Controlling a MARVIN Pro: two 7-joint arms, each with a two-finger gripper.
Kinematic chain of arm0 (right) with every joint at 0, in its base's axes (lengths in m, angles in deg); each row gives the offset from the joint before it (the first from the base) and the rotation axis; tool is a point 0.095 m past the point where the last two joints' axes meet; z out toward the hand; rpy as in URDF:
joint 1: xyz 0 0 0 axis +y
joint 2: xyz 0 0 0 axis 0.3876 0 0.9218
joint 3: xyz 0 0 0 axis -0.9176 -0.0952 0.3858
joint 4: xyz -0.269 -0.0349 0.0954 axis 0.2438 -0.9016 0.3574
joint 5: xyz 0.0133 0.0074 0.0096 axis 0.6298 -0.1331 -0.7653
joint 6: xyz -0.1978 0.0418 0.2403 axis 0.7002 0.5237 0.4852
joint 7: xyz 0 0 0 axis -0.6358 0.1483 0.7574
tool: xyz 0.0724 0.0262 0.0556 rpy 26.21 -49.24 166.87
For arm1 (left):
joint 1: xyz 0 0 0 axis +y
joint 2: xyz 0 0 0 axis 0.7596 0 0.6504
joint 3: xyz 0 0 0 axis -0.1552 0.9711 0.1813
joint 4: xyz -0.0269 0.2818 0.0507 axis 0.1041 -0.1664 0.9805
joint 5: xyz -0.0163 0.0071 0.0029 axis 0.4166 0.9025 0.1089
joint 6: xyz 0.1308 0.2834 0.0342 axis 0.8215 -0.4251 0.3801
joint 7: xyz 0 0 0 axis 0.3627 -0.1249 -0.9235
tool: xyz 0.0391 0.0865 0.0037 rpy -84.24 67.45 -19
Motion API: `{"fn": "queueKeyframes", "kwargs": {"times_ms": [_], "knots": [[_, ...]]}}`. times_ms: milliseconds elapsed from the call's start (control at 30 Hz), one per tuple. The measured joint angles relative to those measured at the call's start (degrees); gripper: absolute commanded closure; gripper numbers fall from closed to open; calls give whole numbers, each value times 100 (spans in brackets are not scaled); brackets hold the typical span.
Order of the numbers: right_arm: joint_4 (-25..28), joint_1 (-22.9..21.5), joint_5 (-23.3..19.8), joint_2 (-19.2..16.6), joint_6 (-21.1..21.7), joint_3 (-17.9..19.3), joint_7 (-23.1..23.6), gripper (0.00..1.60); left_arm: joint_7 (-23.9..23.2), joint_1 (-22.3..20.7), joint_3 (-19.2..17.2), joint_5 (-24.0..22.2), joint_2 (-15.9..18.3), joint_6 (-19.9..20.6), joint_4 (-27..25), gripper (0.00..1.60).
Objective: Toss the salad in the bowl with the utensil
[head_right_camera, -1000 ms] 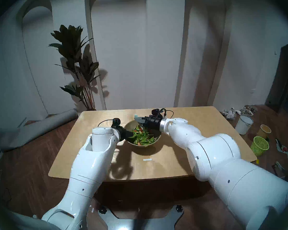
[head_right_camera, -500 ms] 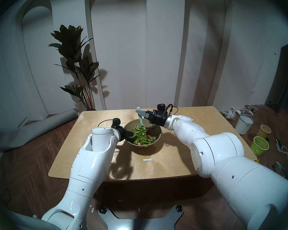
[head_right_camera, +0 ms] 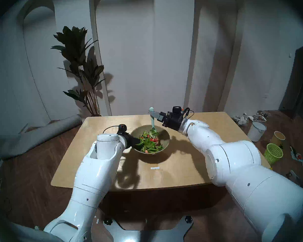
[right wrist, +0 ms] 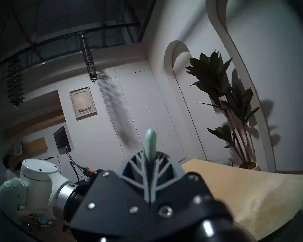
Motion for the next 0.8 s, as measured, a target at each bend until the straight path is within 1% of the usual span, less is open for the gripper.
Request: {"fn": "queueKeyframes", "kwargs": {"times_ms": [167,333,600,800], "knots": [[211,265,0,107,-353,-126,35,160,0,0,0,0,0,0,0,160],[501,537,-31,238,-515,-272,52,160,0,0,0,0,0,0,0,160],[1088,895,-217,296,-594,-544,59,160,0,0,0,0,0,0,0,160],[1529,1093,-422,219,-609,-671,60,160,0,0,1,0,0,0,1,160]]}}
